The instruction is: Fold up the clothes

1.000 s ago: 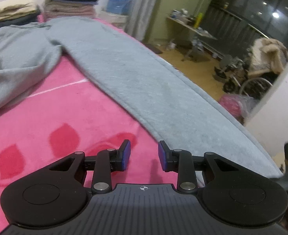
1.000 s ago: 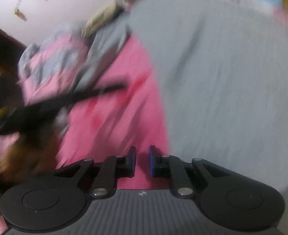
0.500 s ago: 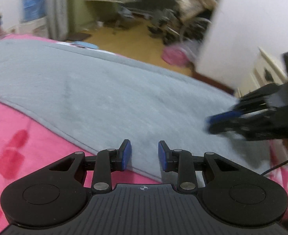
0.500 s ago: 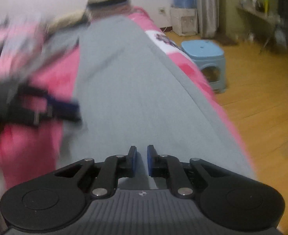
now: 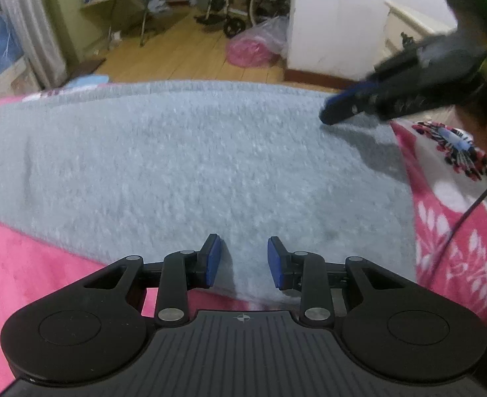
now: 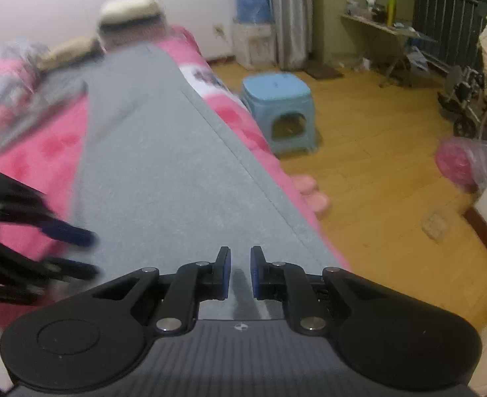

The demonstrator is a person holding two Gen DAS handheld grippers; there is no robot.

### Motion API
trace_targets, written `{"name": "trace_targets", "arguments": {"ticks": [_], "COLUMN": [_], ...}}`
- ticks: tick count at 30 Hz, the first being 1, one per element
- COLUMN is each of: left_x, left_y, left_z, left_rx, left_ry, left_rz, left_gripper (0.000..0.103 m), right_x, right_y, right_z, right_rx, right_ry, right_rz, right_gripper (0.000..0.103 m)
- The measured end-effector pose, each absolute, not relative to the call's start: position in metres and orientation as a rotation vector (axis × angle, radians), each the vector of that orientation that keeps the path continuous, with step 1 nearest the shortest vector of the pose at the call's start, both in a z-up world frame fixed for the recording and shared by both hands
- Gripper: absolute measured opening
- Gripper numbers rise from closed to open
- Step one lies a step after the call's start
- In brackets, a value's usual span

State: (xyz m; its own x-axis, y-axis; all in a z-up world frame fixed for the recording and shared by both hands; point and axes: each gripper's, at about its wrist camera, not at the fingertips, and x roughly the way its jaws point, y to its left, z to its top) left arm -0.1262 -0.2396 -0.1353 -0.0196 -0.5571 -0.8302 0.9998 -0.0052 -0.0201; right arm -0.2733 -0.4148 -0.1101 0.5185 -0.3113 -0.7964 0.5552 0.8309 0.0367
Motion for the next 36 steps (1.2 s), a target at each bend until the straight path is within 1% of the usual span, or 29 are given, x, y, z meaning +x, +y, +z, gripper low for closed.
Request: {"name": "trace_targets", "arguments": {"ticks": [1,2,4,6,8,13,16,21,24,28,30,32,36], "left_x": [-0.127,-0.127,-0.129,-0.131,-0.133,-0.124,-0.112,-0.091,-0.074,-0.056,-0.049,-0.044,-0.036], "left_y": [-0.237,-0.234,-0.229,-0.224,-0.221,-0.22,-0.212,-0.193,-0.18,-0.161,-0.151,-0.144,-0.129], "left_z": [-0.134,-0.133,-0.132,-0.13,-0.128,-0.119,-0.107,-0.081,-0.076,-0.07,-0.068,-0.066,-0.067], "left_rx": [0.751,0.749,0.747,0.754,0.768,0.711,0.636,0.597,0.56,0.483,0.44,0.406,0.352], "left_ry": [0.794,0.809,0.838,0.856,0.872,1.015,1.068,1.037,1.068,1.114,1.131,1.141,1.152], "left_rz": [-1.442,-1.44,-1.434,-1.427,-1.42,-1.318,-1.227,-1.063,-0.964,-0.854,-0.813,-0.788,-0.741], "left_gripper": [0.031,0.032,0.033,0.035,0.036,0.036,0.036,0.036,0.036,0.036,0.036,0.036,0.036], "right_x": [-0.281,-0.295,-0.327,-0.35,-0.366,-0.339,-0.302,-0.235,-0.218,-0.218,-0.227,-0.233,-0.239], "right_y": [-0.417,-0.417,-0.419,-0.419,-0.419,-0.412,-0.4,-0.366,-0.355,-0.346,-0.34,-0.332,-0.316], "right_z": [-0.119,-0.122,-0.119,-0.113,-0.106,-0.082,-0.077,-0.088,-0.106,-0.127,-0.127,-0.124,-0.115], "right_rx": [0.321,0.364,0.456,0.503,0.532,0.529,0.488,0.412,0.422,0.455,0.458,0.451,0.467], "right_ry": [0.905,0.888,0.877,0.899,0.881,0.722,0.694,0.752,0.816,0.903,0.905,0.935,0.976], "right_rz": [-0.558,-0.574,-0.617,-0.661,-0.68,-0.572,-0.449,-0.29,-0.254,-0.262,-0.25,-0.205,-0.114], "right_gripper": [0.013,0.013,0.013,0.014,0.014,0.014,0.014,0.014,0.014,0.015,0.015,0.02,0.021]}}
